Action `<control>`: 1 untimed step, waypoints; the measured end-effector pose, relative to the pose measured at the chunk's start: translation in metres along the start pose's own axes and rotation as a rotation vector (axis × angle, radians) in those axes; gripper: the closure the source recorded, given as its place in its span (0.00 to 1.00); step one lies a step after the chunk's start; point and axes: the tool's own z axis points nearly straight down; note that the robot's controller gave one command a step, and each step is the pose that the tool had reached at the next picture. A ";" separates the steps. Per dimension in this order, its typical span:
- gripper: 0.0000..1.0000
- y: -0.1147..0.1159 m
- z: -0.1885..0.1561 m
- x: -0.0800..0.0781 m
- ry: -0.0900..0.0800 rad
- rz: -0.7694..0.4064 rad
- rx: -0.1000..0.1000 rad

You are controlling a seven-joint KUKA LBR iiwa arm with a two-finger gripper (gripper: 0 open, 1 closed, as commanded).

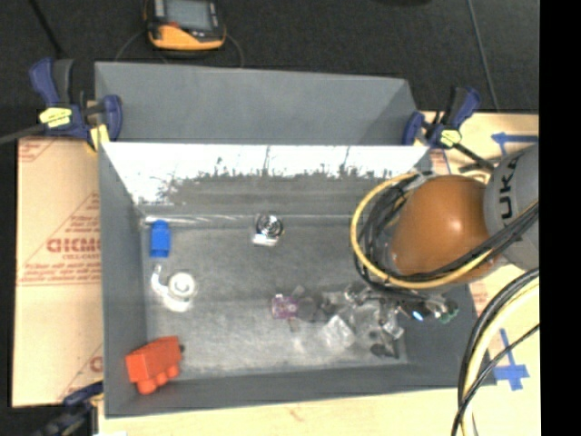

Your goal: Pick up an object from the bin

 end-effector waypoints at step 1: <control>0.00 -0.012 -0.008 -0.028 -0.001 -0.225 0.001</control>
Offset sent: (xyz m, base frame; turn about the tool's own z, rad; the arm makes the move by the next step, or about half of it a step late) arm 0.0281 0.0103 0.0081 -0.2267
